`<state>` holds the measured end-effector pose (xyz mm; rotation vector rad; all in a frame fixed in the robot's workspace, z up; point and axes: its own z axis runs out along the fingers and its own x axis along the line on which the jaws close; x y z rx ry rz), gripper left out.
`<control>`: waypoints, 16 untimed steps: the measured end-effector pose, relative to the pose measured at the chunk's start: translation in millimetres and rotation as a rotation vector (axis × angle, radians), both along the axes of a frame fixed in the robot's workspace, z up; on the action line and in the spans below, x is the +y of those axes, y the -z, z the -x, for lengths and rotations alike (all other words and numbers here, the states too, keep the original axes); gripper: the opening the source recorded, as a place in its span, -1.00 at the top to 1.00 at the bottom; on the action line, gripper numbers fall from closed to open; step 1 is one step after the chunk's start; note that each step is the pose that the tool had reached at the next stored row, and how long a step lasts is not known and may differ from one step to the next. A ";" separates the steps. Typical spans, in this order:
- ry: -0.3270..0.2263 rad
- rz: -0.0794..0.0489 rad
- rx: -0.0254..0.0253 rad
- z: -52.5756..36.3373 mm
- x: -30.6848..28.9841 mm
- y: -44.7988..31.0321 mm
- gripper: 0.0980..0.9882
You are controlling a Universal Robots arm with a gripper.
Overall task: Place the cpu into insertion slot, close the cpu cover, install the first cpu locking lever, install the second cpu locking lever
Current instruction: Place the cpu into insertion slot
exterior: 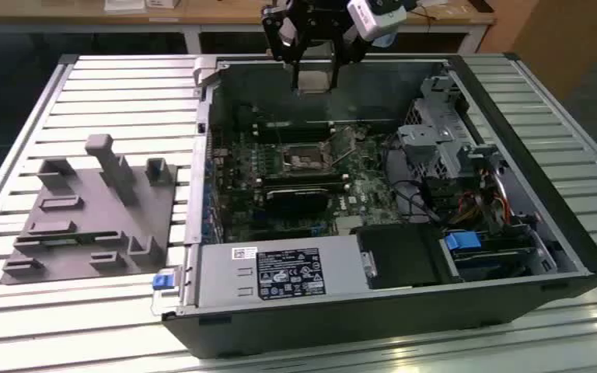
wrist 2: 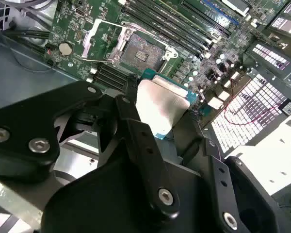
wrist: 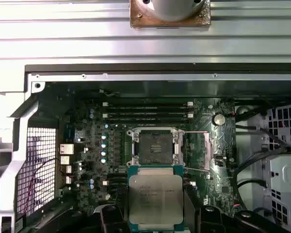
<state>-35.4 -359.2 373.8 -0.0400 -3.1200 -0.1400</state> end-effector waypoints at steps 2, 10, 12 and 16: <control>0.000 0.000 0.0000 0.0 0.0 0.0 0.01; -0.001 0.001 -0.0003 1.3 0.4 0.2 0.01; -0.002 0.004 -0.0002 1.6 0.7 0.2 0.01; -0.003 0.006 -0.0002 1.5 0.7 0.1 0.01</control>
